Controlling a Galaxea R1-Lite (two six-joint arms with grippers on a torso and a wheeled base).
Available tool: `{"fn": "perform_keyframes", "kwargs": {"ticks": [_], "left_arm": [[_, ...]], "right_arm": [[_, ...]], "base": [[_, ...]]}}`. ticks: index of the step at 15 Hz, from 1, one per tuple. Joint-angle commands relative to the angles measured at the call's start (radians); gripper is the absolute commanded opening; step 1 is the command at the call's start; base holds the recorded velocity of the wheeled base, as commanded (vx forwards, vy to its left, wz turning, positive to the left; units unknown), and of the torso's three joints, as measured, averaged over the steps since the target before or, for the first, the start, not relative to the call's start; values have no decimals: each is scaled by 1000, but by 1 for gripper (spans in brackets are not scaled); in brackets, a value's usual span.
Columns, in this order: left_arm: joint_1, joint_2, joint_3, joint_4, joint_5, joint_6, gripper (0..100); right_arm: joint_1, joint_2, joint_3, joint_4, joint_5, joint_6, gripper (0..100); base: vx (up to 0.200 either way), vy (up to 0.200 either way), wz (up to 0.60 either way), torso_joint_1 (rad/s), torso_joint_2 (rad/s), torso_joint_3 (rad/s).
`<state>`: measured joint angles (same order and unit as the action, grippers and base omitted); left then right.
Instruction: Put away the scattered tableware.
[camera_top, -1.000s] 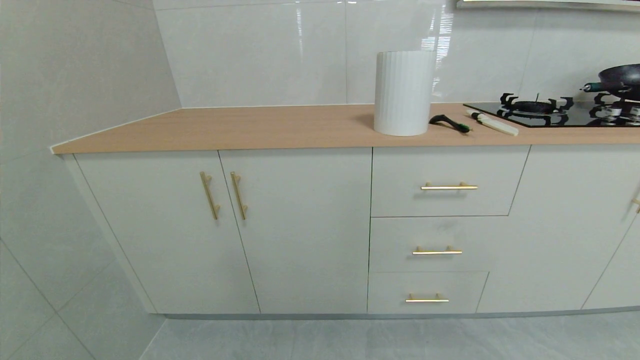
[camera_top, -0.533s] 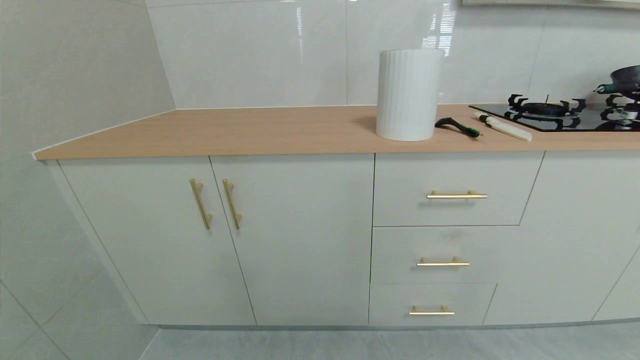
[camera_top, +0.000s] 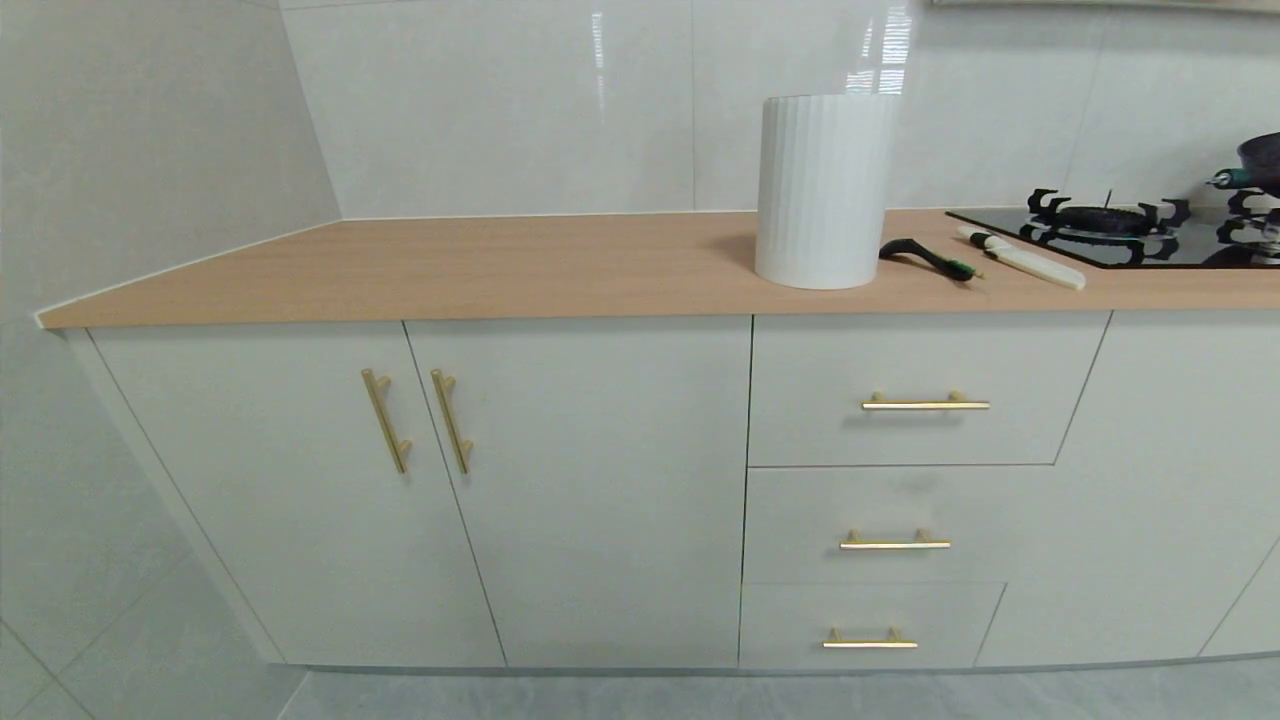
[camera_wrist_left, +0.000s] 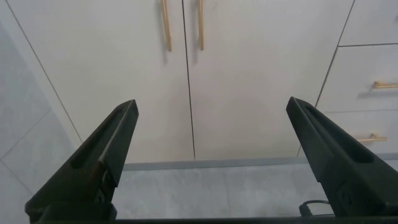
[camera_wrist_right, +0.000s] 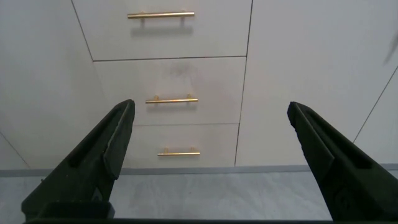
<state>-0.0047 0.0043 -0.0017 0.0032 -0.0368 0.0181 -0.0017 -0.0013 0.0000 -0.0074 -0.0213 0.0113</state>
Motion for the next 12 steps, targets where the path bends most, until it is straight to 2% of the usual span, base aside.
{"fn": "perform_keyframes", "kwargs": {"ticks": [1, 3, 12], "left_arm": [[0, 2, 0, 0, 0, -3, 100], [0, 2, 0, 0, 0, -4, 100], [0, 2, 0, 0, 0, -4, 100]], "right_arm": [[0, 1, 0, 0, 0, -1, 100], [0, 1, 0, 0, 0, 1, 100], [0, 3, 0, 0, 1, -1, 100]], "base": [[200, 0, 0, 2, 2, 2], [200, 0, 0, -7, 2, 2], [0, 0, 0, 0, 0, 0]]}}
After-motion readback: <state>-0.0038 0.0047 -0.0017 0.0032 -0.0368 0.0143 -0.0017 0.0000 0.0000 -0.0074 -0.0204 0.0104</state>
